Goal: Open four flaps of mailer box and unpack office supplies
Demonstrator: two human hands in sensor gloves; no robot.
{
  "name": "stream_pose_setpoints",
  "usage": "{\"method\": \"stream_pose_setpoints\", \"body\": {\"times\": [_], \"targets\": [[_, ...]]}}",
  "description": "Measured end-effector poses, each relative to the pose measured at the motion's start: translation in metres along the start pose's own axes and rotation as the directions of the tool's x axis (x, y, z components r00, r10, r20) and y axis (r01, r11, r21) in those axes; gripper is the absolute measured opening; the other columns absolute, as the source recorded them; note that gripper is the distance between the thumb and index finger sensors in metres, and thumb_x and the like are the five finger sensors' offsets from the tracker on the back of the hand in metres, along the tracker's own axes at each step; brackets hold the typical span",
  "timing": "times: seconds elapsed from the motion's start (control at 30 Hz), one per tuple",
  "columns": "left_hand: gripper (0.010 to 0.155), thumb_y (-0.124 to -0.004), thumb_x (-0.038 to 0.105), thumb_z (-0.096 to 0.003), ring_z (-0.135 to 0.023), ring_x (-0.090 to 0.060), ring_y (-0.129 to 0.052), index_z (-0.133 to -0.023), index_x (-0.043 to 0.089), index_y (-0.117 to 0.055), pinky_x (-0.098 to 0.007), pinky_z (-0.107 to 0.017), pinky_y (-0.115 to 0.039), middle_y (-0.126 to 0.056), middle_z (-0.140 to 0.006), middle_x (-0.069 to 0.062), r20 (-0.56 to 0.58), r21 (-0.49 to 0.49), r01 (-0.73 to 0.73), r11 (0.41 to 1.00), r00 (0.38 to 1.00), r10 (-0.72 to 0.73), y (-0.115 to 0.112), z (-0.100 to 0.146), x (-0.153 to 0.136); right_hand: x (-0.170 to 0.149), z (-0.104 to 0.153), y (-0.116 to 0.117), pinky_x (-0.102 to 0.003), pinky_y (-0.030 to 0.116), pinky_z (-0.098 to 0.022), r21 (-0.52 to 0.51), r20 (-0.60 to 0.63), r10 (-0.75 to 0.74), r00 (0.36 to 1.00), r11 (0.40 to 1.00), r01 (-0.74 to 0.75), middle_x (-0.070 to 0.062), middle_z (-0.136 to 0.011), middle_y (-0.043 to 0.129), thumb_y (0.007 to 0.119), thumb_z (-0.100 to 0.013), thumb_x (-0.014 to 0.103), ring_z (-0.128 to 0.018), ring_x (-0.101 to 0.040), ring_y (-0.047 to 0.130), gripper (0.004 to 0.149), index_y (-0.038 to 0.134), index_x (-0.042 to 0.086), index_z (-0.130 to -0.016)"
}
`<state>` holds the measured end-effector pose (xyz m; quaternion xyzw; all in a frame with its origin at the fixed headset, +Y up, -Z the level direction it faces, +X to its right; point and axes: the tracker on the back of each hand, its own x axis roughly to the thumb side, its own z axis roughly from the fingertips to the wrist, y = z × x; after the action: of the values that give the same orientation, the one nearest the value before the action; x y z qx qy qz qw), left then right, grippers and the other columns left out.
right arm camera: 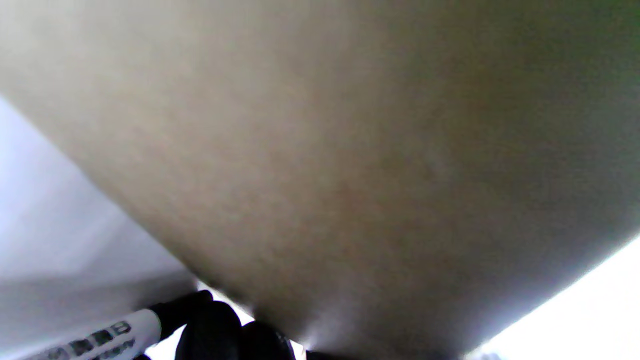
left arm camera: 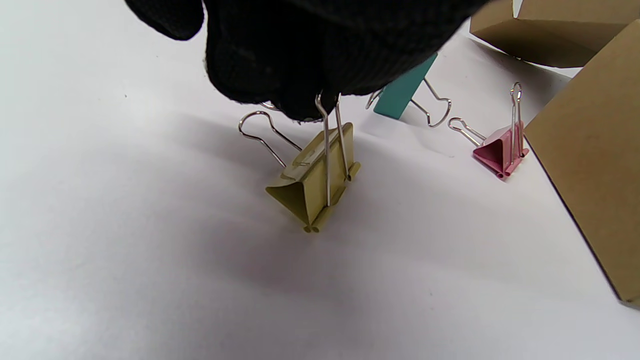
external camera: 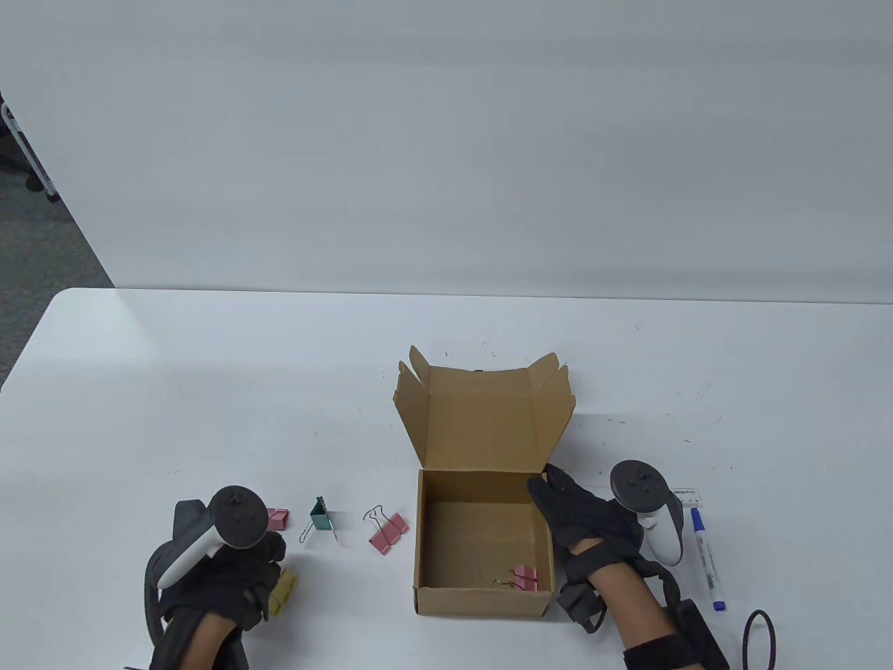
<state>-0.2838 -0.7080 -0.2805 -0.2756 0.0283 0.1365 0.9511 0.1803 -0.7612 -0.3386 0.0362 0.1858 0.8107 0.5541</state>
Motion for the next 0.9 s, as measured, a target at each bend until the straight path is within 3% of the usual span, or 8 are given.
{"method": "stream_pose_setpoints", "body": {"times": [0.63,0.77,0.9], "targets": [[0.05,-0.083,0.029,-0.0632,-0.084,-0.037,-0.084,-0.11,0.02,-0.067,-0.067,-0.076,-0.053,-0.088,-0.096,-0.013,0.03,-0.033,-0.039,0.999,0.999,0.04,-0.003,-0.005,-0.002,0.0,0.005,-0.003,-0.071,0.042,-0.067,-0.054,0.032,0.015,0.999,0.998,-0.013,-0.026,-0.112,0.047,0.063,-0.065,0.051,-0.095,-0.056,0.056,0.07,0.041,0.006,-0.113],[0.051,-0.084,0.029,-0.0631,-0.086,-0.037,-0.083,-0.11,0.02,-0.066,-0.067,-0.076,-0.052,-0.087,-0.098,-0.014,0.035,-0.026,-0.053,0.998,0.998,0.054,-0.001,-0.004,-0.003,0.01,0.015,-0.013,-0.072,0.042,-0.067,-0.119,0.027,0.057,0.998,0.991,-0.053,-0.026,-0.113,0.045,0.064,-0.065,0.049,-0.096,-0.056,0.055,0.069,0.041,0.006,-0.113],[0.053,-0.084,0.03,-0.0632,-0.087,-0.038,-0.082,-0.111,0.02,-0.065,-0.067,-0.076,-0.052,-0.086,-0.099,-0.014,0.035,-0.006,-0.063,0.998,0.997,0.063,0.002,-0.001,-0.005,0.039,0.035,-0.03,-0.072,0.04,-0.067,-0.239,0.09,0.188,0.978,0.957,-0.162,-0.024,-0.114,0.041,0.067,-0.066,0.047,-0.098,-0.055,0.051,0.068,0.039,0.007,-0.114]]}}
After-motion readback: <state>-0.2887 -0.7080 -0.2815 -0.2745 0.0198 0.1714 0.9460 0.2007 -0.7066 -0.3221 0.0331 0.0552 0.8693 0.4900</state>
